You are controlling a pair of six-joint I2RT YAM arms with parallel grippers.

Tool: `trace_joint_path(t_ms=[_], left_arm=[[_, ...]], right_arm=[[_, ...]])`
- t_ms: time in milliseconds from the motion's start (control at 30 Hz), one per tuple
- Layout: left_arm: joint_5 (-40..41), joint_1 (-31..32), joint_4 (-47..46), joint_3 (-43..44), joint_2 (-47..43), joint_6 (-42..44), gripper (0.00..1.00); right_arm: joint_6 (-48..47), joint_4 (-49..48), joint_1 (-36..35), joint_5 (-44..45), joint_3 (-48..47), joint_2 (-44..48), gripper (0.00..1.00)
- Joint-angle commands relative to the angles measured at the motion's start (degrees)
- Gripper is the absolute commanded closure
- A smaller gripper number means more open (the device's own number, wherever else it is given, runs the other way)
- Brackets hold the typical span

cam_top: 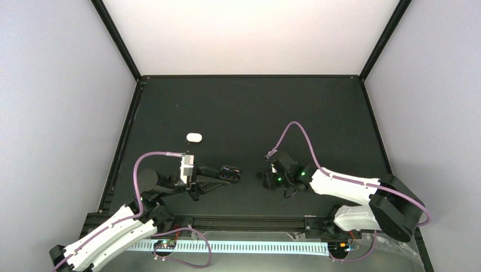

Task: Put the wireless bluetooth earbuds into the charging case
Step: Pick up the earbud from the center of the board.

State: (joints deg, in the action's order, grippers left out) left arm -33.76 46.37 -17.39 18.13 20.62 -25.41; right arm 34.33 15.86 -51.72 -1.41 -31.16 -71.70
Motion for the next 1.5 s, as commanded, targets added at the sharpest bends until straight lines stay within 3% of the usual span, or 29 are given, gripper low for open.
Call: trace_joint_path(t_ms=[0,467,767,1467], left_arm=[[0.36,0.43,0.07,0.24,-0.16,0.95,0.98],[0.67,0.44,0.16,0.15,-0.15,1.02,0.98],[0.54,0.43,-0.28,0.32,0.17,1.02,0.98],[0.43,0.43,-0.33,0.41,0.64,1.07,0.98]], right_arm=[[-0.66,-0.34,-0.3,1.68,0.89,-0.8,0.63],[-0.16,1.15,-0.26,2.99,2.34,0.96,0.63],[0.09,0.98,-0.26,0.85,0.53,6.19,0.58],[-0.58,1.17,-0.28,-0.04,0.72,0.58,0.62]])
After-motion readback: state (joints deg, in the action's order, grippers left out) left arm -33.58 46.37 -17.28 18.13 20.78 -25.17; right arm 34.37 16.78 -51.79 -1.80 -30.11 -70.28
